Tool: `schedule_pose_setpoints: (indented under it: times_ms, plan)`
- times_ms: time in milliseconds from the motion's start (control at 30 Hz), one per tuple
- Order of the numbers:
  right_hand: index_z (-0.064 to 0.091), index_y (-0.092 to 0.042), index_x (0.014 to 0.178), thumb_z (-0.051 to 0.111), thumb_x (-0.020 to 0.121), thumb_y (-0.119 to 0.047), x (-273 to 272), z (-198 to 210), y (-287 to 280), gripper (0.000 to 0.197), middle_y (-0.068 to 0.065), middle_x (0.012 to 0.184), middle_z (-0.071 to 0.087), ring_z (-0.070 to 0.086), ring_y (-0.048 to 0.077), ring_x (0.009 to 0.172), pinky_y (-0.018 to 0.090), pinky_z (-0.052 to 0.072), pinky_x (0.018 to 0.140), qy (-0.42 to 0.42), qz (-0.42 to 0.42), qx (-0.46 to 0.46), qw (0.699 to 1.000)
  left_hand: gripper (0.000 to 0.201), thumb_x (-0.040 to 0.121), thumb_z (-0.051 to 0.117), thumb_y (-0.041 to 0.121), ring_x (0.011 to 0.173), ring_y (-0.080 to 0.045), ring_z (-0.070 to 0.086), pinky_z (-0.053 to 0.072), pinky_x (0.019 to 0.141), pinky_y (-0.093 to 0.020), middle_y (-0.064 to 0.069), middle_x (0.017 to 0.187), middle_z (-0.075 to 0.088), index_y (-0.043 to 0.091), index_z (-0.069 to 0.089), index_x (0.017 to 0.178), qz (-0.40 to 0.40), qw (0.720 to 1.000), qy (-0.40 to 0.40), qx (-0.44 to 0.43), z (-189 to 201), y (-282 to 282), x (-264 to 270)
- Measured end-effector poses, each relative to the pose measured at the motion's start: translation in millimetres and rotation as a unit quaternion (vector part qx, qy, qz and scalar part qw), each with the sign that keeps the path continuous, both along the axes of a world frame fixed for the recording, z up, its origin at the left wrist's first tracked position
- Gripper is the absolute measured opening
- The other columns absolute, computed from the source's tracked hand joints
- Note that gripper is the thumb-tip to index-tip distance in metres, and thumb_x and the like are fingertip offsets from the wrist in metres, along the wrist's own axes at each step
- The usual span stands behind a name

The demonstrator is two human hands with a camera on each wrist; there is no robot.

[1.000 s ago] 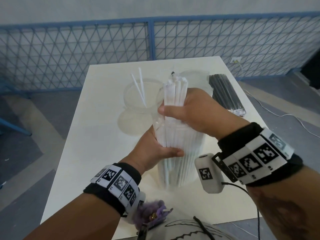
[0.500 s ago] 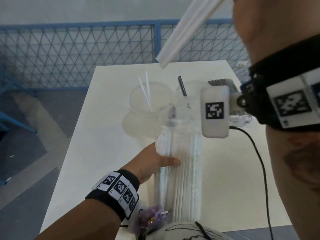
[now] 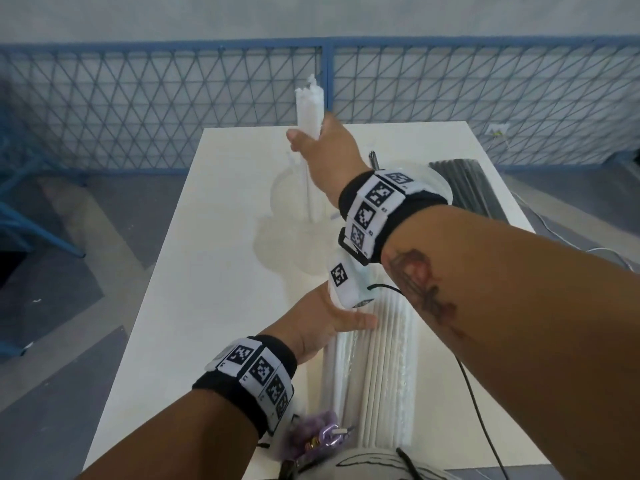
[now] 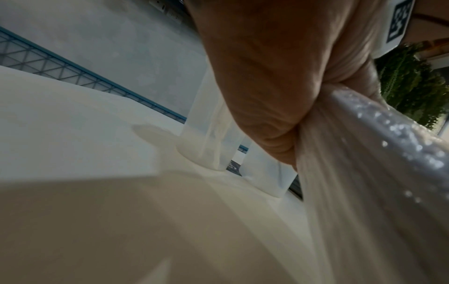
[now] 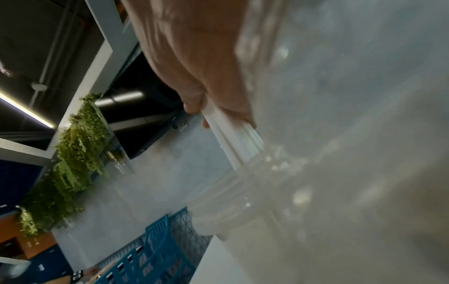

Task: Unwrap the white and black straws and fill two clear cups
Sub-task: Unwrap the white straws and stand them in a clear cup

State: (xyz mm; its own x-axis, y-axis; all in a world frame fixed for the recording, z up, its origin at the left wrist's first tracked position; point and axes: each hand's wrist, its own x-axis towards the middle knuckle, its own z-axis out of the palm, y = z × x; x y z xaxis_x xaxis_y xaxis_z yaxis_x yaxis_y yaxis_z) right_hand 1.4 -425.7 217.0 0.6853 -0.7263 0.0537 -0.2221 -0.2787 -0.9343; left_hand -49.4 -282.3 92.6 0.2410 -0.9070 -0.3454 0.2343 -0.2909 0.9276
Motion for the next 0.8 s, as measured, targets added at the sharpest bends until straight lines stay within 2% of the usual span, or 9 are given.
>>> schedule_pose_setpoints:
  times_ms: [167,233,333,400,467,567,633,667,800]
  plan:
    - [0.046,-0.004,0.137,0.072,0.087,-0.025,-3.0,1.8,-5.1,0.060,0.010,0.136,0.053,0.052,0.025,0.124,0.038,0.044,0.105,0.155,0.064,-0.032,0.985,0.062,0.086,0.076,0.000,0.129,-0.006,0.059,0.048,0.103,-0.021,0.006,0.138,0.066,0.019,0.055,0.142,-0.013,1.000,0.007,-0.011,0.6,2.5,1.3]
    - [0.047,-0.003,0.138,0.073,0.086,-0.025,-12.6,13.0,-7.6,0.062,0.013,0.138,0.054,0.052,0.028,0.126,0.039,0.044,0.105,0.178,0.078,-0.033,0.980,0.065,0.083,0.079,0.000,0.129,-0.012,0.061,0.045,0.112,-0.034,0.003,0.136,0.067,0.019,0.056,0.141,-0.008,1.000,0.019,-0.013,-0.4,2.6,2.6]
    - [0.051,0.000,0.135,0.069,0.088,-0.023,-36.0,38.0,-7.3,0.055,0.016,0.137,0.056,0.054,0.031,0.125,0.038,0.046,0.101,0.159,0.082,-0.052,0.982,0.070,0.074,0.085,0.004,0.127,-0.026,0.063,0.043,0.114,-0.050,-0.009,0.133,0.069,0.015,0.057,0.138,0.007,0.999,0.042,-0.023,-1.4,2.6,4.8]
    - [0.055,-0.004,0.132,0.071,0.088,-0.021,-60.6,62.4,-1.0,0.050,0.012,0.129,0.062,0.060,0.024,0.118,0.032,0.051,0.098,0.088,0.081,-0.053,0.991,0.072,0.070,0.087,0.005,0.125,-0.029,0.065,0.044,0.113,-0.053,-0.011,0.130,0.070,0.013,0.059,0.136,0.027,0.998,0.041,-0.034,1.5,2.5,7.5]
    - [0.064,-0.010,0.118,0.071,0.088,-0.019,-90.1,88.0,7.4,0.032,0.000,0.109,0.070,0.068,0.010,0.099,0.023,0.056,0.087,0.010,0.087,-0.056,0.995,0.065,0.072,0.085,0.005,0.122,-0.026,0.067,0.046,0.111,-0.050,-0.010,0.126,0.072,0.013,0.062,0.132,0.046,0.997,0.027,-0.049,7.8,3.5,10.7]
    - [0.071,-0.012,0.094,0.066,0.092,-0.020,-137.0,113.9,15.6,0.009,-0.004,0.085,0.074,0.070,0.001,0.074,0.010,0.054,0.067,0.037,0.133,-0.100,0.985,0.053,0.073,0.087,0.004,0.117,-0.021,0.070,0.047,0.110,-0.045,-0.005,0.120,0.076,0.019,0.070,0.121,0.071,0.995,0.002,-0.067,20.3,5.2,16.0]
    - [0.074,-0.020,0.091,0.064,0.092,-0.027,-154.1,111.6,16.9,0.012,-0.010,0.078,0.073,0.068,-0.003,0.070,0.007,0.052,0.061,0.166,0.164,-0.186,0.954,0.050,0.068,0.085,0.006,0.112,-0.019,0.072,0.051,0.104,-0.040,-0.003,0.115,0.078,0.022,0.073,0.114,0.086,0.993,-0.013,-0.081,28.2,6.5,17.8]
    - [0.075,-0.025,0.095,0.063,0.093,-0.030,-154.8,104.4,14.8,0.013,-0.012,0.083,0.073,0.068,-0.002,0.075,0.008,0.052,0.064,0.232,0.171,-0.240,0.927,0.049,0.067,0.084,0.005,0.109,-0.018,0.073,0.054,0.100,-0.037,-0.003,0.111,0.079,0.023,0.074,0.111,0.090,0.992,-0.024,-0.088,30.9,6.7,18.8]
    - [0.066,-0.025,0.123,0.058,0.095,-0.035,-146.6,81.6,16.0,0.031,-0.004,0.122,0.064,0.057,0.020,0.116,0.031,0.042,0.095,0.443,0.215,-0.354,0.795,0.051,0.074,0.079,-0.013,0.105,-0.020,0.075,0.058,0.090,-0.031,-0.005,0.110,0.079,0.011,0.070,0.118,0.098,0.988,-0.061,-0.099,35.2,6.6,17.8]
